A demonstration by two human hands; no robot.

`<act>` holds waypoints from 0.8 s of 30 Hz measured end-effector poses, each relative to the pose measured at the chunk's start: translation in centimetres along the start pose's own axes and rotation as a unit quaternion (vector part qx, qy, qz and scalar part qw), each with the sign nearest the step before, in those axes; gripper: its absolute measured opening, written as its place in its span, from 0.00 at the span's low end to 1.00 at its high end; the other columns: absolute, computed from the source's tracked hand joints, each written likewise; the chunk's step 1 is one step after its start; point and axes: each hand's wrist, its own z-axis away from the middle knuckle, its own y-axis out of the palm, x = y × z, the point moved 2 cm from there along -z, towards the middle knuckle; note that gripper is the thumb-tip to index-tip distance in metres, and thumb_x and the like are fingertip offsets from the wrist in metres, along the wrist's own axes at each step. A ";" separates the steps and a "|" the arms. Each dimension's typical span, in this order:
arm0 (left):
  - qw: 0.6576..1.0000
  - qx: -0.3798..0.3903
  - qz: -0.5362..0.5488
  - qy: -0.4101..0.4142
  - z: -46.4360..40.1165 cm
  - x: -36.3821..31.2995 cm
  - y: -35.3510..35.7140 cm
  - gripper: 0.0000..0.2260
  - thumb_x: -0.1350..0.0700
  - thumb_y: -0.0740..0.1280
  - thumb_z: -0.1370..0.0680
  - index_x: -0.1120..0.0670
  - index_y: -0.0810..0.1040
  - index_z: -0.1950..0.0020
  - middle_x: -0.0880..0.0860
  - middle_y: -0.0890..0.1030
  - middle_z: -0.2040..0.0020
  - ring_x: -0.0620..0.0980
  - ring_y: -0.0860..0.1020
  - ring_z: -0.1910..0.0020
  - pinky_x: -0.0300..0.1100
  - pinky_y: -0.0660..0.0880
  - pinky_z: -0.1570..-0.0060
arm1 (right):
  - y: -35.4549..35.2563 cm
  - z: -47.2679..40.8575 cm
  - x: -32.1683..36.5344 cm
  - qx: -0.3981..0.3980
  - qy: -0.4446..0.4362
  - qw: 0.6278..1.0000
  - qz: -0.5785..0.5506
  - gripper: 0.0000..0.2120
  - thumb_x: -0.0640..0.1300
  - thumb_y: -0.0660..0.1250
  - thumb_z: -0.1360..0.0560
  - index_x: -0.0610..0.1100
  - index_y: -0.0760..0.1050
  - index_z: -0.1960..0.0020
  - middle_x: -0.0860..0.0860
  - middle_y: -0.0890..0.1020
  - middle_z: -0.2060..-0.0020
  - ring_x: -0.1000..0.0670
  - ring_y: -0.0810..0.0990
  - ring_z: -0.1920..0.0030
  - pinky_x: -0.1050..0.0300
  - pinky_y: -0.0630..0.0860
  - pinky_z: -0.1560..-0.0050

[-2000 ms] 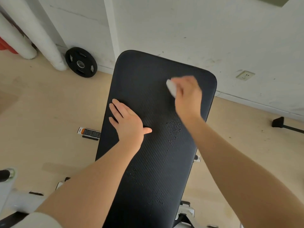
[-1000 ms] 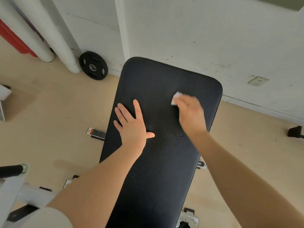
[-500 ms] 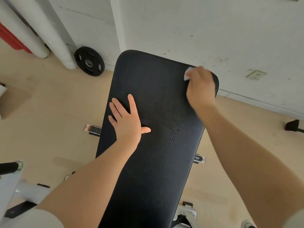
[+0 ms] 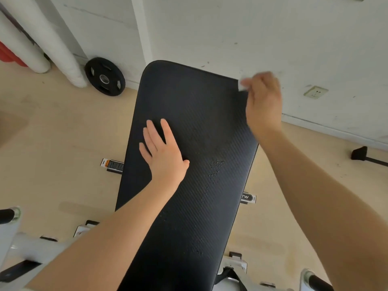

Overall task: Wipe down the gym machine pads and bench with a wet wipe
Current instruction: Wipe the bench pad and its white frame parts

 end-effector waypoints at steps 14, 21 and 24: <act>0.997 0.065 -0.047 -0.022 0.6 -1.2 1.3 0.58 0.41 0.74 0.35 0.60 0.33 0.27 0.63 0.38 0.26 0.64 0.41 0.26 0.54 0.46 0.28 | 2.2 10.3 -1.1 0.142 -0.142 0.979 -0.046 0.04 0.36 0.63 0.28 0.39 0.77 0.59 0.43 0.79 0.59 0.47 0.71 0.56 0.55 0.74 0.57; 0.996 0.068 -0.059 -0.029 0.7 -1.2 1.2 0.58 0.40 0.73 0.35 0.60 0.33 0.27 0.64 0.38 0.25 0.64 0.42 0.26 0.54 0.47 0.28 | 0.3 -0.4 -4.2 0.013 -0.038 0.999 0.005 0.11 0.30 0.58 0.29 0.35 0.77 0.52 0.38 0.78 0.53 0.36 0.76 0.52 0.47 0.75 0.58; 0.996 0.066 -0.051 -0.039 0.6 -1.4 1.3 0.58 0.41 0.74 0.36 0.59 0.33 0.27 0.63 0.38 0.25 0.63 0.42 0.26 0.53 0.46 0.28 | 1.1 3.5 -3.7 0.039 -0.047 0.997 -0.036 0.09 0.33 0.58 0.29 0.35 0.76 0.56 0.39 0.79 0.54 0.38 0.77 0.53 0.51 0.74 0.55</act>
